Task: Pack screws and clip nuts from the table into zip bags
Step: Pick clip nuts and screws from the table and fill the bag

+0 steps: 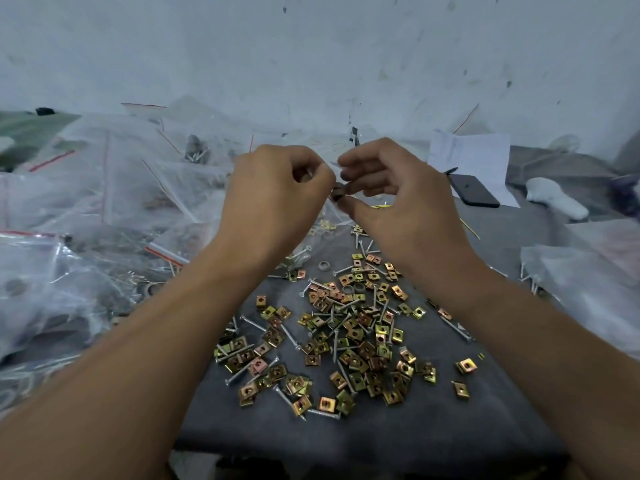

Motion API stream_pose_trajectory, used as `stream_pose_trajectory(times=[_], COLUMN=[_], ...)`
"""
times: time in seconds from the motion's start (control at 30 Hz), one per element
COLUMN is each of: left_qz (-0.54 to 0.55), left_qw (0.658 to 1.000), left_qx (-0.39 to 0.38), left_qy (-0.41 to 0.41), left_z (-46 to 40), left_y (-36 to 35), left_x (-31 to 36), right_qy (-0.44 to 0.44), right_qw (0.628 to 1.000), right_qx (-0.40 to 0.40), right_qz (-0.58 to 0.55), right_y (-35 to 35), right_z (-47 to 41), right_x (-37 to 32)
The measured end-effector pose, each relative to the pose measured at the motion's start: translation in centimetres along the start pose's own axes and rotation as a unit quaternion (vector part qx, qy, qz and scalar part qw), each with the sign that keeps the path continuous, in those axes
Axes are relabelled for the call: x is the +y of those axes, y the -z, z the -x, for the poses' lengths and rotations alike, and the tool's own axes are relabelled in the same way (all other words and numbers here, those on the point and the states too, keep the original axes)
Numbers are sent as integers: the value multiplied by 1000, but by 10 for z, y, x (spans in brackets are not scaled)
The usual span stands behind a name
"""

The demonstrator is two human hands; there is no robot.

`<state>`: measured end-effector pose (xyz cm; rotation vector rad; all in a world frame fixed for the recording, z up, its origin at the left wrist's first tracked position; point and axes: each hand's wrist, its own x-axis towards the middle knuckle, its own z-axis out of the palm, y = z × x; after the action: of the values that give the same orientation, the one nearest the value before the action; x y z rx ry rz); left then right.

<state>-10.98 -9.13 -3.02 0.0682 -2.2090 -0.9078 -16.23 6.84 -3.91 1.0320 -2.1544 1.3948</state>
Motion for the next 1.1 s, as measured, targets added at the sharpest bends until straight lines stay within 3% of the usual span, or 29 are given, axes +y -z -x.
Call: stream_pose_trajectory(times=[0.23,0.37,0.47,0.57,0.7,0.87,1.0,1.1], left_qz=[27,38,43,69,106,114,98,132], left_qw=[999,999,998,996,992,989,993,987], left_qx=[0,-5,0,4,18,41,10,47], left_qy=[24,34,35,51,70,84,60,73], left_z=[-1,-1,-1,-2,-2,-4,-3,-6], left_y=[0,2,3,5,10,15,15,15], left_x=[-3,-2,-3,-5,-9,-16,-10,-9], right_qy=[7,62,123,166,139,112,61,45], right_qw=[999,991,968,923,899,930,981,995], right_qx=[13,-17,-82,-94,-86,-75,-90,-71], right_qz=[50,118,205,333,406,342,161,60], right_y=[-7,-3,1,3,2,3,7,8], right_z=[-5,-6,-8,-11,-12,-15,-16,-13], right_x=[0,1,3,4,3,6,5,6])
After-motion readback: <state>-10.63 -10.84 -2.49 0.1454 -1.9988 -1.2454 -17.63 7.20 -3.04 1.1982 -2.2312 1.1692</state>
